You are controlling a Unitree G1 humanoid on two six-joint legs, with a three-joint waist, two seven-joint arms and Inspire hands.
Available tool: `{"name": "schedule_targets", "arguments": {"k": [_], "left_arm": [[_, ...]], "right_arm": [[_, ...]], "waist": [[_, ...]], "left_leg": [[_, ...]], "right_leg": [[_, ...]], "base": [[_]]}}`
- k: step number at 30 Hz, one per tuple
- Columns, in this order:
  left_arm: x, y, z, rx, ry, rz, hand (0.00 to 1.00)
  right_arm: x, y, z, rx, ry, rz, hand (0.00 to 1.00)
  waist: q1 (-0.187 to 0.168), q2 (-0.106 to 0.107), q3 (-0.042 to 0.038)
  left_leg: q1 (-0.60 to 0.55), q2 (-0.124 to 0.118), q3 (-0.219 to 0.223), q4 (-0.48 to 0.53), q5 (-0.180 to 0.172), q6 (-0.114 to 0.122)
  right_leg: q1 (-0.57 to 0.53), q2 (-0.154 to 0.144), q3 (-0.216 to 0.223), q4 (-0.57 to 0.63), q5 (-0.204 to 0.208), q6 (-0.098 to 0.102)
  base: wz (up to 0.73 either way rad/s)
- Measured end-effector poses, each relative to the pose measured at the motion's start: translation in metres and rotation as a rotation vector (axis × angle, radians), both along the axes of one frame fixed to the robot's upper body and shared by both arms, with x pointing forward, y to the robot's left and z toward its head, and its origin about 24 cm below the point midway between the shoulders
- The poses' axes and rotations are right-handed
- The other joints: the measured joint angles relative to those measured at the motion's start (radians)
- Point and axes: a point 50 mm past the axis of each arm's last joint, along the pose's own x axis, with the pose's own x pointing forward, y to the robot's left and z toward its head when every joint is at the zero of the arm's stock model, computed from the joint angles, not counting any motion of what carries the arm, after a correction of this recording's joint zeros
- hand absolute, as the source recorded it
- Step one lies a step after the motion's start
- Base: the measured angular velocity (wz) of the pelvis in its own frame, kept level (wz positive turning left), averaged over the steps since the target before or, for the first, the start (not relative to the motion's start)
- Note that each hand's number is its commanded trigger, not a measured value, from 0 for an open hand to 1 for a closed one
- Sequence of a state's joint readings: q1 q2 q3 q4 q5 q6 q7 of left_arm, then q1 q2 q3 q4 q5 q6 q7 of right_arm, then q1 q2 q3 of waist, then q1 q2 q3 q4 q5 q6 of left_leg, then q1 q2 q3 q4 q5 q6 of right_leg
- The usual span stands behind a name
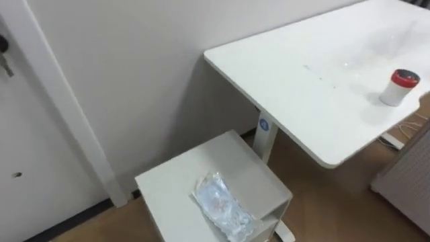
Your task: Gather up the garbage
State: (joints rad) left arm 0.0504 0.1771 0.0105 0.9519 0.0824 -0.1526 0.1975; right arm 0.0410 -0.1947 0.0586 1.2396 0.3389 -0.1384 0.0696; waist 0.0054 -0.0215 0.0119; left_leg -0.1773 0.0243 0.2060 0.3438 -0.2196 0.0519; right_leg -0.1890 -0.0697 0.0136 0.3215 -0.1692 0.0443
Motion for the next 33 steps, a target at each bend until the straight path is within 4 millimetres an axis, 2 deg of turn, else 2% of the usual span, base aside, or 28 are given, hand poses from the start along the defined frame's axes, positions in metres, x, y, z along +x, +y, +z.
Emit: {"name": "schedule_targets", "arguments": {"k": [2,4,6,9,11,12,14,15,18,22,25,26,28,29,33], "left_arm": [[0.026,-0.002,0.014,0.053,-0.101,-0.033,0.00],[0.049,-0.007,0.026,0.094,-0.177,-0.086,0.00],[0.067,-0.011,0.037,0.119,-0.253,-0.119,0.00],[0.093,-0.016,0.051,0.165,-0.337,-0.135,0.00],[0.098,-0.020,0.051,0.172,-0.333,-0.155,0.00],[0.103,-0.024,0.053,0.175,-0.341,-0.176,0.00],[0.112,-0.027,0.060,0.190,-0.369,-0.192,0.00],[0.119,-0.028,0.065,0.208,-0.391,-0.201,0.00],[0.131,-0.032,0.075,0.237,-0.432,-0.219,0.00],[0.141,-0.034,0.085,0.271,-0.488,-0.202,0.00],[0.145,-0.034,0.091,0.307,-0.531,-0.179,0.00],[0.149,-0.034,0.095,0.322,-0.544,-0.172,0.00],[0.157,-0.035,0.101,0.349,-0.562,-0.187,0.00],[0.162,-0.036,0.105,0.361,-0.571,-0.196,0.00],[0.174,-0.037,0.119,0.407,-0.622,-0.217,0.00]], "right_arm": [[0.012,0.003,0.002,0.017,-0.030,0.050,1.00],[0.019,0.004,0.003,0.011,-0.043,0.082,1.00],[0.026,0.006,0.005,0.007,-0.052,0.110,1.00],[0.043,0.008,0.009,0.001,-0.083,0.148,1.00],[0.049,0.006,0.011,-0.007,-0.092,0.179,1.00],[0.054,0.004,0.014,-0.016,-0.106,0.191,1.00],[0.063,0.000,0.018,-0.029,-0.125,0.191,1.00],[0.068,-0.001,0.020,-0.034,-0.139,0.189,1.00],[0.075,-0.004,0.024,-0.045,-0.169,0.146,1.00],[0.076,-0.010,0.026,-0.052,-0.193,0.063,1.00],[0.075,-0.014,0.027,-0.073,-0.196,0.016,1.00],[0.075,-0.015,0.027,-0.081,-0.195,0.016,1.00],[0.076,-0.016,0.027,-0.089,-0.196,0.001,1.00],[0.076,-0.017,0.028,-0.090,-0.197,-0.010,1.00],[0.076,-0.020,0.029,-0.094,-0.197,-0.023,1.00]], "waist": [[0.010,-0.001,0.0050],[0.005,0.008,0.0103],[-0.004,0.020,0.0116],[-0.034,0.035,0.0173],[-0.054,0.041,0.0221],[-0.071,0.049,0.0288],[-0.085,0.060,0.0362],[-0.094,0.062,0.0394],[-0.116,0.065,0.0482],[-0.137,0.063,0.0526],[-0.147,0.062,0.0548],[-0.151,0.063,0.0550],[-0.161,0.062,0.0564],[-0.165,0.063,0.0576],[-0.170,0.061,0.0623]], "left_leg": [[0.004,-0.001,0.016,0.002,0.000,0.000],[0.004,-0.005,0.012,-0.001,-0.001,-0.001],[-0.006,-0.005,0.010,-0.002,-0.003,-0.002],[-0.055,-0.005,0.009,0.014,-0.003,-0.002],[-0.075,-0.005,0.007,0.034,-0.004,-0.002],[-0.097,-0.002,0.008,0.055,-0.009,0.000],[-0.147,0.004,0.008,0.101,-0.033,0.003],[-0.189,0.012,0.010,0.134,-0.042,0.006],[-0.266,0.016,0.013,0.192,-0.052,0.010],[-0.326,0.020,0.019,0.235,-0.054,0.013],[-0.367,0.041,0.036,0.268,-0.059,0.012],[-0.390,0.053,0.040,0.284,-0.062,0.012],[-0.423,0.058,0.039,0.306,-0.065,0.010],[-0.437,0.070,0.042,0.316,-0.067,0.010],[-0.466,0.076,0.057,0.321,-0.068,0.006]], "right_leg": [[-0.005,-0.002,-0.050,-0.010,0.006,-0.002],[-0.010,-0.003,-0.051,-0.014,0.009,-0.002],[-0.025,-0.003,-0.052,-0.006,0.009,-0.002],[-0.105,-0.003,-0.050,0.050,0.008,-0.004],[-0.131,-0.005,-0.050,0.073,0.006,-0.007],[-0.154,-0.006,-0.051,0.095,0.005,-0.009],[-0.206,-0.001,-0.053,0.133,0.001,-0.015],[-0.251,-0.001,-0.053,0.166,0.000,-0.017],[-0.328,-0.003,-0.047,0.227,-0.004,-0.022],[-0.391,-0.001,-0.038,0.257,-0.007,-0.024],[-0.435,0.010,-0.027,0.275,-0.002,-0.029],[-0.454,0.021,-0.022,0.276,0.003,-0.030],[-0.483,0.027,-0.021,0.287,0.009,-0.037],[-0.496,0.034,-0.020,0.286,0.013,-0.039],[-0.532,0.041,-0.012,0.288,0.022,-0.046]], "base": [[-0.62],[-0.31],[-0.21],[-0.25],[-0.17],[0.00],[-0.11],[-0.17],[-0.07],[-0.05],[-0.19],[-0.22],[-0.11],[-0.13],[-0.14]]}}
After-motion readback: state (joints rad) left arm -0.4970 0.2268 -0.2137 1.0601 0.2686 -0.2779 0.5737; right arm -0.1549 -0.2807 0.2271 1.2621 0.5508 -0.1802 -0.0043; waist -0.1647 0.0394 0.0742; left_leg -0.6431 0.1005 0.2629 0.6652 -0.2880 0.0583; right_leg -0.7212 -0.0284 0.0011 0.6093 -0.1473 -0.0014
